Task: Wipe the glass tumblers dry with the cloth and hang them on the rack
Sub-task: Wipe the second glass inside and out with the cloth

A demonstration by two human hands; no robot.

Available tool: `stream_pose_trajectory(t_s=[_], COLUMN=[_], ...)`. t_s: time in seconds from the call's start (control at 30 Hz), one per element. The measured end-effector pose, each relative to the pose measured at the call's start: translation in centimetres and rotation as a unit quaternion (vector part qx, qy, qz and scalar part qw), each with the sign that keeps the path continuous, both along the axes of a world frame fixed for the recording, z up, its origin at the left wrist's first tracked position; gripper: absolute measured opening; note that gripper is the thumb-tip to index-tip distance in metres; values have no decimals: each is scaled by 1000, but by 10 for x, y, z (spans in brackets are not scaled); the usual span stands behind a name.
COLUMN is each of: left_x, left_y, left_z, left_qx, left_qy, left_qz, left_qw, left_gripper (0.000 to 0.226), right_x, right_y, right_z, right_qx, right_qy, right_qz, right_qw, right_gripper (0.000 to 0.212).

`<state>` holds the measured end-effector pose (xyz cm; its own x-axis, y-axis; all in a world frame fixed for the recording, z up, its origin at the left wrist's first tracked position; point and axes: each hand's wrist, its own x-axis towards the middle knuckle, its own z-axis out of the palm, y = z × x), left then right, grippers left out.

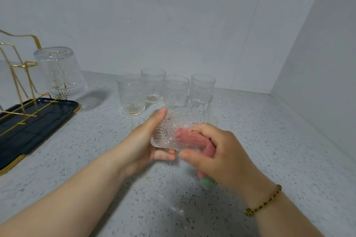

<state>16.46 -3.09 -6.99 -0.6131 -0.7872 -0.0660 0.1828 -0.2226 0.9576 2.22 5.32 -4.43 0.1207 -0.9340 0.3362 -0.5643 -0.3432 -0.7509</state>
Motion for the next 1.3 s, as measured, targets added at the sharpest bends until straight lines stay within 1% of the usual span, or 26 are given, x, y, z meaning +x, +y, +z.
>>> stream_pose_trajectory(t_s=[0.03,0.07,0.17,0.23,0.33,0.4,0.43,0.47,0.5,0.57,0.6,0.67,0.77,0.83,0.87,0.93,0.97,1.0,1.03,1.07,1.13,1.17,1.23,1.3], left_x=[2,4,8,9,9,9,9,9,10,10,10,9,8,8,7,7,7,6,7,7,5,4,3,2], left_y=[-2,-4,-10,-11,-12,-12,-12,-11,-10,-9,-9,-9,-11,-13,-12,-10,-8,-8,-8,-8,-8,-8,-6,-4], left_z=[0,0,0,2,2,3,3,4,4,4,5,5,5,5,6,6,5,3,3,3,2,0,-2,-2], left_qx=[22,48,106,131,158,161,161,158,153,137,127,93,14,-42,-61,-78,-85,-94,-104,-114,-114,-111,-110,-99], left_qy=[-5,-10,-36,-42,-40,-39,-39,-40,-43,-52,-58,-53,18,56,59,55,56,59,67,78,105,106,94,77], left_qz=[-5,-11,-36,-57,-79,-91,-95,-100,-104,-102,-91,-51,1,14,20,30,39,49,55,54,41,38,43,38], left_qw=[1000,999,993,989,983,982,982,982,982,984,986,993,1000,997,996,995,994,993,991,989,987,987,989,991], left_gripper=[57,56,52,51,53,54,54,55,55,56,55,54,48,46,49,52,53,56,62,67,73,72,68,72], right_x=[-2,-4,-9,-11,-15,-21,-24,-26,-24,-15,-10,-4,-1,-1,-1,2,2,3,3,3,2,2,4,5], right_y=[1,3,4,5,9,10,10,9,8,6,5,-1,-13,-16,-15,-12,-10,-10,-9,-9,-9,-9,-9,-9], right_z=[1,2,7,11,18,21,21,20,19,16,12,1,-14,-17,-18,-16,-15,-14,-13,-12,-11,-10,-10,-11], right_qx=[47,88,131,155,174,186,190,188,175,135,112,45,-95,-160,-172,-158,-144,-129,-113,-100,-77,-61,-41,-45], right_qy=[36,62,92,89,50,17,24,45,78,132,139,145,177,145,117,34,-9,-49,-84,-108,-125,-127,-132,-122], right_qz=[22,41,73,89,125,139,143,140,132,107,93,58,-18,-20,-20,-26,-28,-26,-26,-25,-19,-13,6,-2], right_qw=[998,993,984,980,976,972,971,971,972,976,980,987,979,976,978,987,989,990,990,989,989,990,990,992], right_gripper=[49,48,42,45,41,53,57,56,47,22,18,23,30,30,28,31,28,21,16,17,21,23,22,22])
